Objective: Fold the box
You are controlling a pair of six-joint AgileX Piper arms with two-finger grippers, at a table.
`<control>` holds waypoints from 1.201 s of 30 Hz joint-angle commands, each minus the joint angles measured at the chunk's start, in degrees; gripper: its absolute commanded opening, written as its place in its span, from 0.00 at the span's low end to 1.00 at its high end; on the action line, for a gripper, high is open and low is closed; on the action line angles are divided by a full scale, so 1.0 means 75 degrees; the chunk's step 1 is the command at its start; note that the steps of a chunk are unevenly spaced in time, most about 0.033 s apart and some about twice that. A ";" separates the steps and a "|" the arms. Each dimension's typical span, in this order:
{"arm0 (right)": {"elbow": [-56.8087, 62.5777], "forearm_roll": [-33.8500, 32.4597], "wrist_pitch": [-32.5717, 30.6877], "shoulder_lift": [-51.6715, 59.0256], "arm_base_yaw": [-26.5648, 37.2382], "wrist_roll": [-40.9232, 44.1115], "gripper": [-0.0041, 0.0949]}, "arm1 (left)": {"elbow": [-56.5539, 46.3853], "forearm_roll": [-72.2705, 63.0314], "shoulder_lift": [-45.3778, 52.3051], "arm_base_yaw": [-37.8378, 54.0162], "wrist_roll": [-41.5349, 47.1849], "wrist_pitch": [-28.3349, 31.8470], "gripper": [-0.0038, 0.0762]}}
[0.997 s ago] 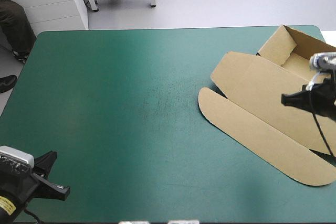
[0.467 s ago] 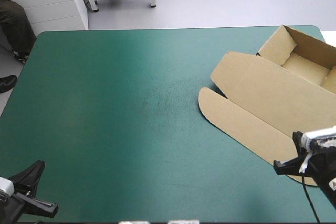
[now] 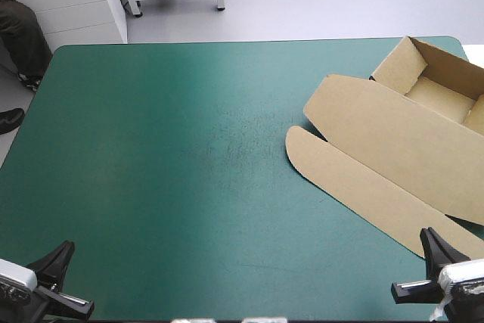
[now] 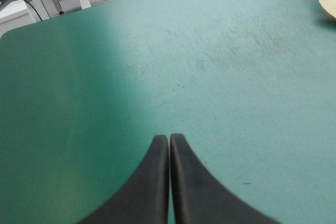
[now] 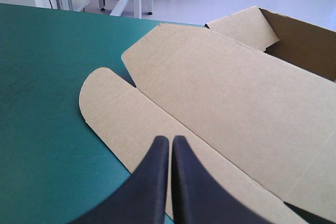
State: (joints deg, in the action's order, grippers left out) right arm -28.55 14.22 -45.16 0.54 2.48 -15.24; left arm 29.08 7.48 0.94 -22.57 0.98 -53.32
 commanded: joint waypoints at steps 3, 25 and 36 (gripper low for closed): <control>0.0005 -0.0109 0.0274 0.0195 -0.0007 0.0346 0.04 | -0.0067 -0.0007 0.0102 -0.0011 -0.0003 0.0685 0.04; 0.0266 -0.0069 0.0305 0.0195 -0.0007 0.0447 0.04 | -0.0166 0.0041 0.0102 -0.0011 0.0230 0.0894 0.04; 0.0277 -0.0021 0.0305 0.0195 -0.0007 0.0447 0.04 | -0.0166 0.0041 0.0102 -0.0011 0.0230 0.0894 0.04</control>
State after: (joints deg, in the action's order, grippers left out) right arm -25.12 13.24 -47.21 0.81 2.42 -11.94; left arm 26.78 7.50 0.94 -22.57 2.00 -50.96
